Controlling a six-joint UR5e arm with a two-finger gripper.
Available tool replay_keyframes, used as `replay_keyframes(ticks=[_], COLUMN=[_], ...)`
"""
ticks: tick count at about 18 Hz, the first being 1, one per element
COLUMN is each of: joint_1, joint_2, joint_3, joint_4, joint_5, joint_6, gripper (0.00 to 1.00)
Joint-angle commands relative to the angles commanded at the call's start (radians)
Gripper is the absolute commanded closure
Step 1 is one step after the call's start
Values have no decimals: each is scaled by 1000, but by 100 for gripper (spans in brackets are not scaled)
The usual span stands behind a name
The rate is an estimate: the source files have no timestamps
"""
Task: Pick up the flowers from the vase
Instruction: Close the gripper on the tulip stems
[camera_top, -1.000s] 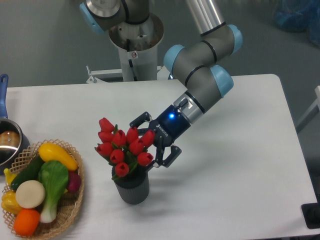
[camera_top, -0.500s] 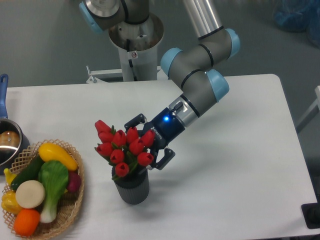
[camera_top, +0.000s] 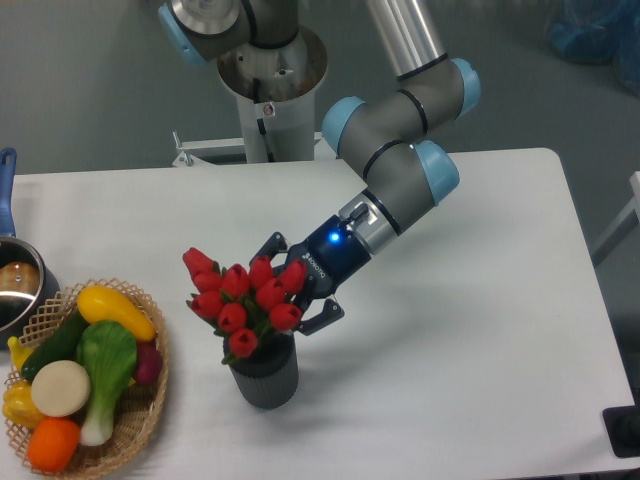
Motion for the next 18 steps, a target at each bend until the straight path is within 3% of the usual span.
replay_keyframes(ticks=[5, 18], joint_1=[-2, 2], joint_2=[8, 12], joint_3=[-3, 3], joint_4=[0, -2], joint_5=[-6, -55], joint_6=[-3, -21], gripper=[56, 61])
